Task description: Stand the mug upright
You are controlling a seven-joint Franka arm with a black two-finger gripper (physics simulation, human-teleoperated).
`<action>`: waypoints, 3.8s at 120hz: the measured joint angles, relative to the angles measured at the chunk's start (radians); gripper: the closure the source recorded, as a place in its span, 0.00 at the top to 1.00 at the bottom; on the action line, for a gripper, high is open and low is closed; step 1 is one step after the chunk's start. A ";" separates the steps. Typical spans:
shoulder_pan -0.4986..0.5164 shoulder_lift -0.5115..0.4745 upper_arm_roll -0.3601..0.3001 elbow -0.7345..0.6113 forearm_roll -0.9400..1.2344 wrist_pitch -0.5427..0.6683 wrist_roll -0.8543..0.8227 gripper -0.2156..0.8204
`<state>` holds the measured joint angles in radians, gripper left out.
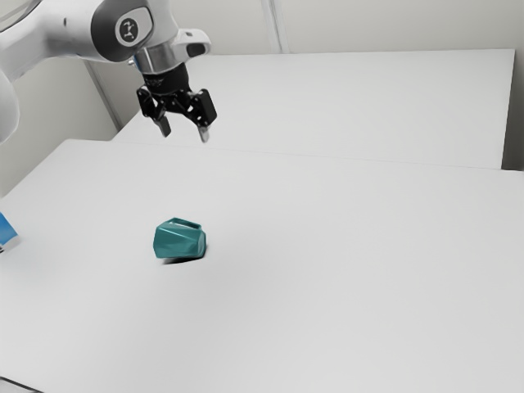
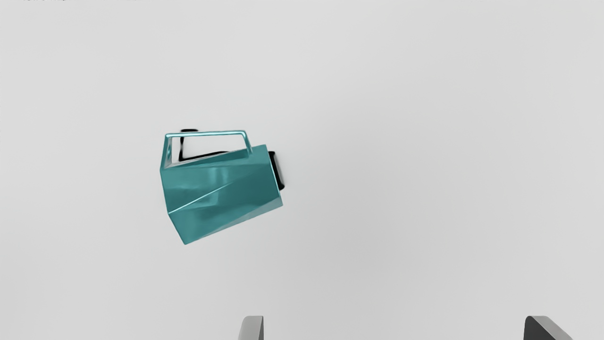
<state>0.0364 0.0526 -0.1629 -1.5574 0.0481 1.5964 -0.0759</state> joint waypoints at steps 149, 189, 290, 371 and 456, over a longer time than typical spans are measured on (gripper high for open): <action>0.467 -0.042 -0.009 -0.442 -0.485 0.267 0.385 0.79; 0.516 0.098 -0.010 -0.433 -0.571 0.292 0.584 0.79; 0.563 0.331 -0.012 -0.348 -0.745 0.113 0.795 0.78; 0.567 0.345 -0.013 -0.348 -0.769 0.050 0.876 0.05; 0.504 0.197 -0.200 -0.220 -0.361 -0.130 0.647 0.03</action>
<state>0.5399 0.2496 -0.3633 -1.7770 -0.3130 1.4661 0.5714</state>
